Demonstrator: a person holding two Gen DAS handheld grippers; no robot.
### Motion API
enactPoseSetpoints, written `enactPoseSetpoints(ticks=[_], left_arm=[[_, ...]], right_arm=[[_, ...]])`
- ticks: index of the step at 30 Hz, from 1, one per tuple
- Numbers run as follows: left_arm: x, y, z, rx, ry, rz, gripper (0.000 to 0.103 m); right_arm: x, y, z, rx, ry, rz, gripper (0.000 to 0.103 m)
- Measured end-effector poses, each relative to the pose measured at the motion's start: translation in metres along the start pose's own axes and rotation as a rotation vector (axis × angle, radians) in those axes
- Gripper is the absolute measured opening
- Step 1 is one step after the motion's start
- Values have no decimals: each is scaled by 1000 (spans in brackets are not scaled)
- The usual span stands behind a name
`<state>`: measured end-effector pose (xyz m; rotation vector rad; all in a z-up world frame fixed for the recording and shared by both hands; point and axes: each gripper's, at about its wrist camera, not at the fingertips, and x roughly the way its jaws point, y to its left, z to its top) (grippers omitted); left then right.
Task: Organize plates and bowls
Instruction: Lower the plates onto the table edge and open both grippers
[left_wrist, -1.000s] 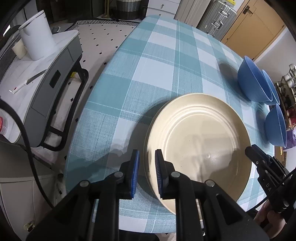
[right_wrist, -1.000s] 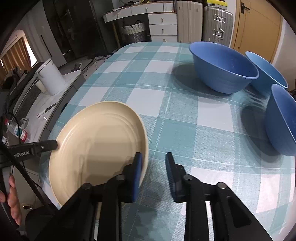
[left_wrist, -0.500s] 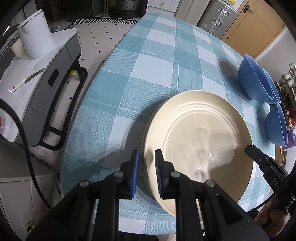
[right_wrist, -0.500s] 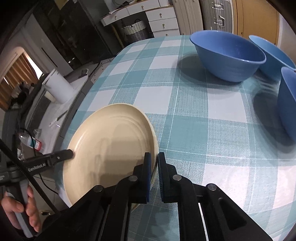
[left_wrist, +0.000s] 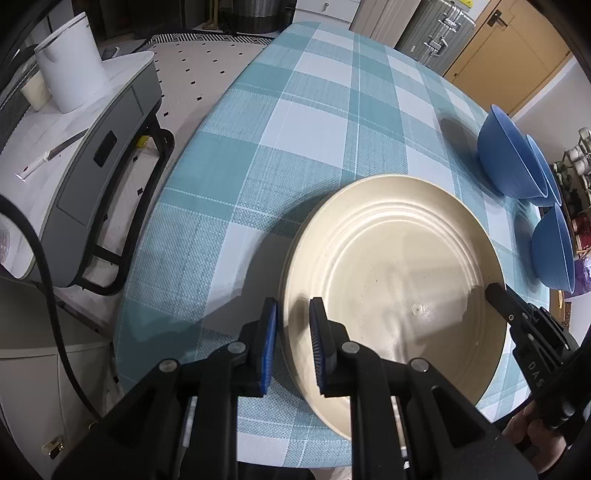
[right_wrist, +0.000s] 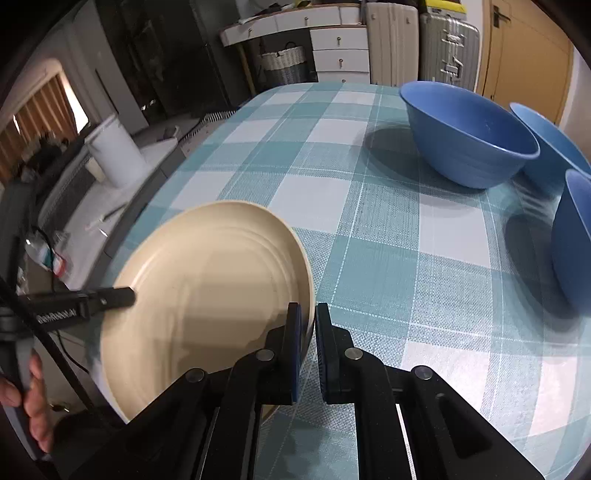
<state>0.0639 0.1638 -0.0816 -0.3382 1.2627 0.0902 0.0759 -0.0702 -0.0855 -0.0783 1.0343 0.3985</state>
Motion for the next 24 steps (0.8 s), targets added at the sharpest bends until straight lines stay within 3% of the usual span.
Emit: enactPoseSetpoints(ticks=[11, 14, 15, 17, 21, 24], left_arm=[[0, 0, -3, 9, -4, 5, 16], [1, 0, -4, 14, -8, 10, 17], [1, 0, -4, 17, -8, 12, 22], [0, 0, -5, 22, -16, 19, 31], [-7, 0, -6, 26, -56, 24, 34], [-15, -1, -7, 23, -90, 20, 41]], right_arm=[[-1, 1, -1, -22, -21, -19, 9], [-3, -6, -2, 17, -28, -7, 18], [-5, -8, -3, 27, -31, -4, 21], [-7, -11, -3, 42, -35, 8, 23], [-16, -13, -4, 43, -64, 29, 26], [-30, -14, -6, 41, -121, 40, 42]])
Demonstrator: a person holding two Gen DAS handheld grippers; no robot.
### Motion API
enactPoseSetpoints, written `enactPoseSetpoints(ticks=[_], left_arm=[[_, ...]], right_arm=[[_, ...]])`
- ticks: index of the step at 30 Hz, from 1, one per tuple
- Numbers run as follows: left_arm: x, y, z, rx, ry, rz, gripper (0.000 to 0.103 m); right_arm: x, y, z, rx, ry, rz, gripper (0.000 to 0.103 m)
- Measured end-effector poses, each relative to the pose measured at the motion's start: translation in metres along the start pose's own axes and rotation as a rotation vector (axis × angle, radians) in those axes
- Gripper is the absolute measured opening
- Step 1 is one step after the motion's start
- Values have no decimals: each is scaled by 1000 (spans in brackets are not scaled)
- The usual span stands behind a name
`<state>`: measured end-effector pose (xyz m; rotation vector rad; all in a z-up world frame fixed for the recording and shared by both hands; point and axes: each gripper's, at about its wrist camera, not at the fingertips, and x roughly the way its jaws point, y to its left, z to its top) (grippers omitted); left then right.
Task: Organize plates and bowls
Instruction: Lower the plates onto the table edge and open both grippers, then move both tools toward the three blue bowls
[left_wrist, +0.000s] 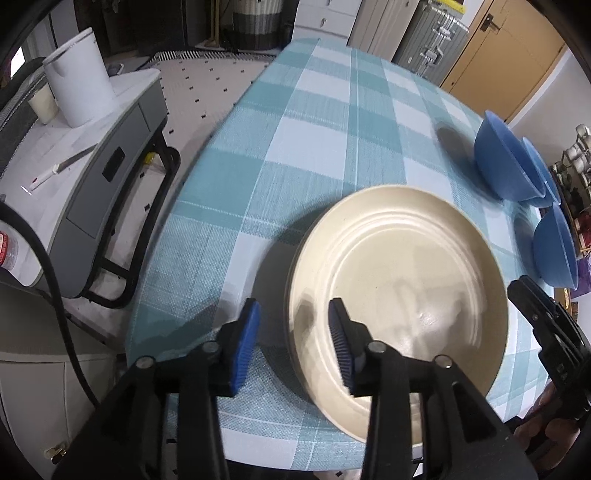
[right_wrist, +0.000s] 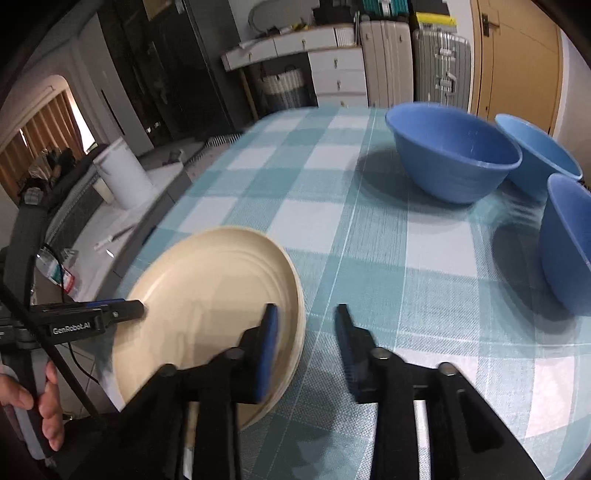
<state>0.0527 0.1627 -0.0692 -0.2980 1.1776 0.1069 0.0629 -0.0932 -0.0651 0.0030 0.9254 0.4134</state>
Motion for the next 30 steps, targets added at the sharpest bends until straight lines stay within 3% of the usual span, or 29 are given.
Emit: enactPoseSetpoints(ticks=[4, 8, 11, 18, 20, 22, 23, 25, 30], left_arm=[[-15, -11, -1, 35, -61, -3, 45], [-34, -31, -2, 82, -120, -25, 47], [-49, -54, -3, 136, -168, -48, 48], [-86, -111, -18, 285, -322, -68, 51], [-95, -125, -23, 311, -363, -88, 58], [-103, -135, -28, 311, -415, -99, 87], [-107, -138, -30, 312, -448, -107, 91], [-116, -148, -38, 329, -522, -117, 93], [-117, -169, -50, 366, -589, -89, 94]], right_arm=[[-24, 2, -1, -19, -110, 5, 51], [-40, 3, -1, -49, -147, -34, 60], [-55, -1, -4, -62, -191, -49, 64], [-99, -27, -18, -15, -321, -97, 85], [-113, -34, -23, -15, -363, -122, 86], [-126, -39, -28, -25, -397, -146, 88], [-132, -41, -32, -34, -417, -160, 89], [-144, -43, -41, -58, -456, -192, 94], [-164, -48, -66, -97, -522, -287, 99]])
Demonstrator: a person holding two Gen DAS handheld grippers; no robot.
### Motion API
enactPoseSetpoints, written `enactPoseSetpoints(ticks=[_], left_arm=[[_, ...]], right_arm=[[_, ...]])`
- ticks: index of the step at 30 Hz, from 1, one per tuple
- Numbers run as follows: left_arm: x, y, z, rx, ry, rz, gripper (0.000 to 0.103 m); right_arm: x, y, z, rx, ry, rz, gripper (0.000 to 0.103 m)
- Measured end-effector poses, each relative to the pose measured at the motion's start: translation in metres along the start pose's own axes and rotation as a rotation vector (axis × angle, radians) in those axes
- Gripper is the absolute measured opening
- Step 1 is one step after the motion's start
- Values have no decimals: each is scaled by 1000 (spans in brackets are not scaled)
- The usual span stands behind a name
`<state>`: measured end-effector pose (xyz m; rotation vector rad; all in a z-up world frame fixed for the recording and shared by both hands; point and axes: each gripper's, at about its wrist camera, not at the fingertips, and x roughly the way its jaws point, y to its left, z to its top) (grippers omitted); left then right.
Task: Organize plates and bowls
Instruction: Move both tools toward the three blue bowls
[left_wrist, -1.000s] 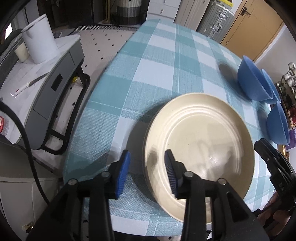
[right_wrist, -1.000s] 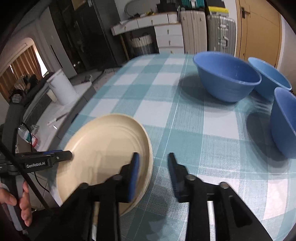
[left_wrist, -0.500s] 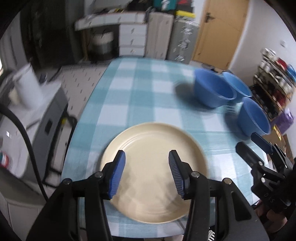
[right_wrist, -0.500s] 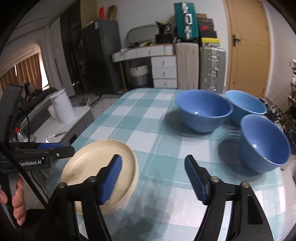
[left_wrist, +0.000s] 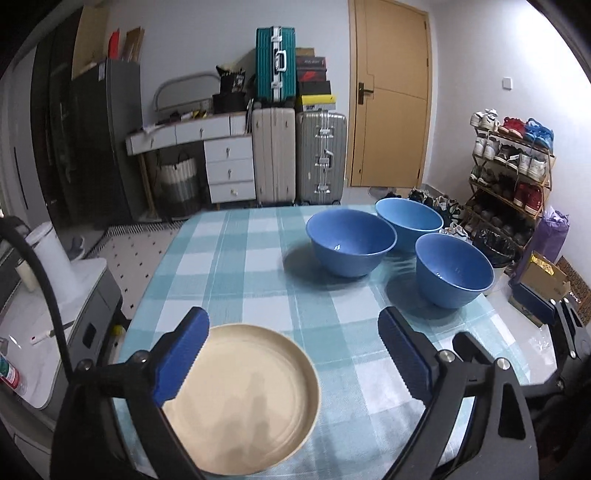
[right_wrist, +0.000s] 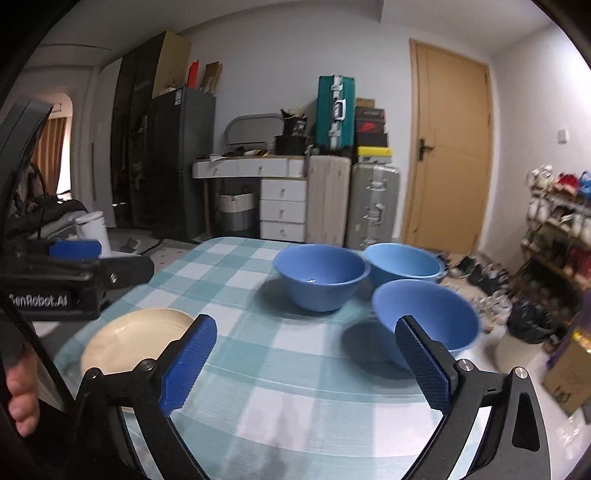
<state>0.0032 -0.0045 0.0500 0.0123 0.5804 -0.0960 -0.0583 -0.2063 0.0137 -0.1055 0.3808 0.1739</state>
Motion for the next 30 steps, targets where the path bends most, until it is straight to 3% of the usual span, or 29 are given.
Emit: enactPoseSetpoints(ticks=[6, 11, 13, 22, 30], left_arm=[[4, -3, -20, -50, -47, -2, 95], [7, -6, -34, -8, -35, 31, 95], [5, -8, -37, 7, -43, 61, 95], [-8, -9, -39, -7, -103, 66, 95], [-7, -8, -40, -7, -103, 75, 95]], right_arm=[[-26, -21, -8, 73, -34, -23, 102], [-34, -31, -9, 126, -45, 6, 102], [-32, -30, -8, 126, -35, 20, 102], [-32, -15, -8, 80, -27, 30, 102], [-25, -11, -8, 78, -10, 34, 102]])
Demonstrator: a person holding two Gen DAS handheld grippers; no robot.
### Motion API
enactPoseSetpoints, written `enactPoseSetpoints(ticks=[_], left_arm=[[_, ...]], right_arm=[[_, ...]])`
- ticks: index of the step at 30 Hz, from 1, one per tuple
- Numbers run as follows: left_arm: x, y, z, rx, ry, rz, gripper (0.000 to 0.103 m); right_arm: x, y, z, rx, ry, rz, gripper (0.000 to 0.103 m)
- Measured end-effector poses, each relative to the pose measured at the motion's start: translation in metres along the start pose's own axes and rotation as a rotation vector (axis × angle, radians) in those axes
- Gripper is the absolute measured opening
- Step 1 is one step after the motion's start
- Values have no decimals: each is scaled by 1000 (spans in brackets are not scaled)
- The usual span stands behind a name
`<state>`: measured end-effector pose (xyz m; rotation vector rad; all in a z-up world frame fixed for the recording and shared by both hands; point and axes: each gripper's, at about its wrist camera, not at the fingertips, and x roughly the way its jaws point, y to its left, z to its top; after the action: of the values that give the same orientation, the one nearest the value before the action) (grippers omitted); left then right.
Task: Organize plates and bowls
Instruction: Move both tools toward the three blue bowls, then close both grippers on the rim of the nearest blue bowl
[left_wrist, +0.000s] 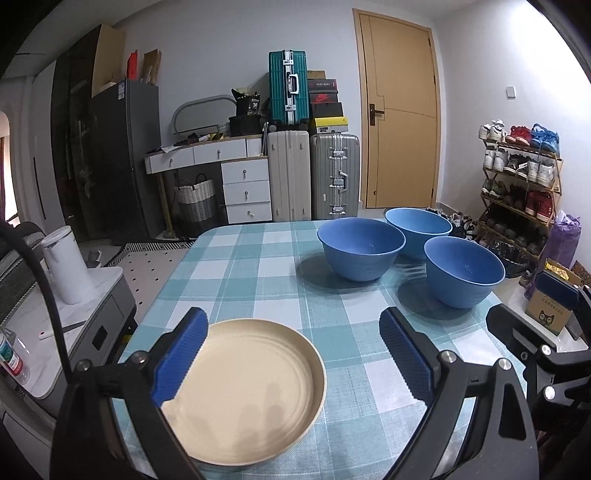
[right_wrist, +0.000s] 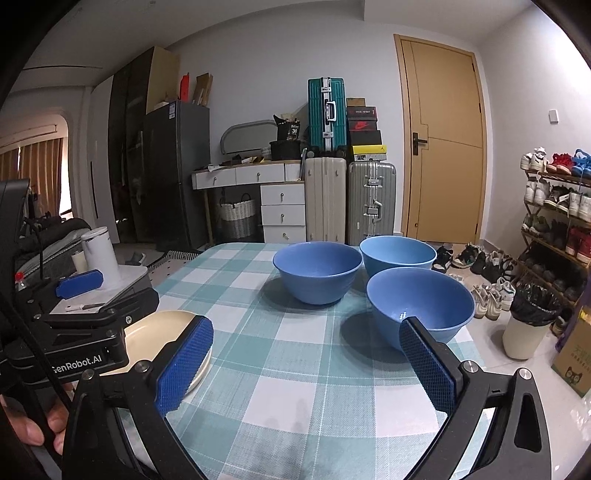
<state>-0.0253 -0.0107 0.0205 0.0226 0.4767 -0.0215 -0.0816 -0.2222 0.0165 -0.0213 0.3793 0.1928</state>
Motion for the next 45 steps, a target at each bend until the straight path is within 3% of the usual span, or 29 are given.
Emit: enactPoseSetpoints(ticks=[26, 37, 41, 45], left_arm=[[12, -6, -3, -33, 39, -20, 95], [35, -29, 8, -103, 139, -115, 95], [66, -58, 14, -58, 275, -153, 95], [91, -92, 24, -27, 331, -205, 95]], right_arm=[[10, -18, -2, 102, 57, -14, 102], [-5, -42, 1, 160, 9, -44, 102], [-11, -77, 11, 226, -10, -29, 102], [-4, -124, 24, 273, 17, -47, 102]])
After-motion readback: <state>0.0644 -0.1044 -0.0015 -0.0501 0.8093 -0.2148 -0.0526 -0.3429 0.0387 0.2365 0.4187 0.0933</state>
